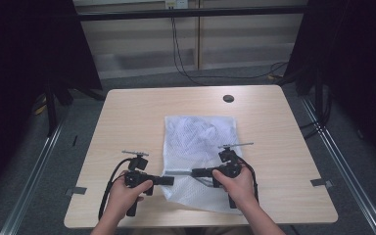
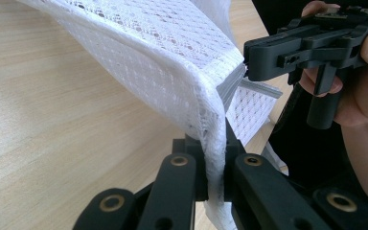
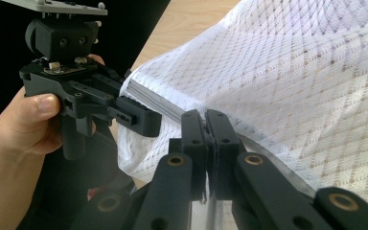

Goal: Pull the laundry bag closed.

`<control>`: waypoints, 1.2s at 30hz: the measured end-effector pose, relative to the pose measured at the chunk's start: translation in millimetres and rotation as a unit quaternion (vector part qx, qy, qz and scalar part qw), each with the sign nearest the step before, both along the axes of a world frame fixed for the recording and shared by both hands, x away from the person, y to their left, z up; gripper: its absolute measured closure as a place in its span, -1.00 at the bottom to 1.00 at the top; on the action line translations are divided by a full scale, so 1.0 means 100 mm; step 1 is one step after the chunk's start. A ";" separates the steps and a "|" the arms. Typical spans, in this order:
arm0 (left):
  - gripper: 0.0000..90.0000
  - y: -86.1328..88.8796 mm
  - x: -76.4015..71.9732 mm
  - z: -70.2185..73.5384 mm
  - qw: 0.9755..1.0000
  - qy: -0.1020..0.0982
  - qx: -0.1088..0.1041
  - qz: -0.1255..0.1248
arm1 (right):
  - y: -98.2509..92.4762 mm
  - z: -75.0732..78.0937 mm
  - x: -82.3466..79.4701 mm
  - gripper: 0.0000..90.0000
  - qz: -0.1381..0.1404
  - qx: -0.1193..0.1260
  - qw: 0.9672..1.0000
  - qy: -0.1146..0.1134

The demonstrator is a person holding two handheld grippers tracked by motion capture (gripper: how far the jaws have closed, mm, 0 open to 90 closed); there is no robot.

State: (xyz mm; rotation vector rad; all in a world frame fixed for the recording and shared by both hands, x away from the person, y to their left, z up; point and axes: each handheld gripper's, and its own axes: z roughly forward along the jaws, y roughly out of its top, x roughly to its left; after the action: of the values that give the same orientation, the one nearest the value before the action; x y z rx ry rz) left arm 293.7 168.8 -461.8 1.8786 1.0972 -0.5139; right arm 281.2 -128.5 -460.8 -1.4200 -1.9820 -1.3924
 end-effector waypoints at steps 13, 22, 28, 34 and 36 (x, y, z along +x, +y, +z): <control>0.98 0.00 -0.01 0.01 1.000 0.004 -0.002 0.003 | -0.09 -0.01 0.00 0.94 -0.004 0.002 1.000 -0.002; 0.97 0.01 0.00 0.01 1.000 0.005 0.000 0.000 | -0.10 -0.03 -0.02 0.94 0.004 0.005 1.000 0.002; 0.97 0.02 0.00 0.01 1.000 0.003 0.000 0.003 | -0.13 -0.04 -0.02 0.94 0.001 0.002 1.000 -0.002; 0.97 0.01 0.00 0.00 1.000 0.006 0.001 0.001 | -0.18 -0.04 -0.03 0.94 -0.002 -0.002 1.000 0.004; 0.97 0.01 0.00 0.00 1.000 0.007 0.000 0.001 | -0.19 -0.04 -0.03 0.94 -0.001 0.000 1.000 0.006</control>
State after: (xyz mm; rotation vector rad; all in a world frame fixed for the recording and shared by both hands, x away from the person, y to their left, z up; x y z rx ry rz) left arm 293.4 169.8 -461.6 1.8768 1.1090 -0.5269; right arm 278.7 -148.0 -464.8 -1.4277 -1.9741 -1.3827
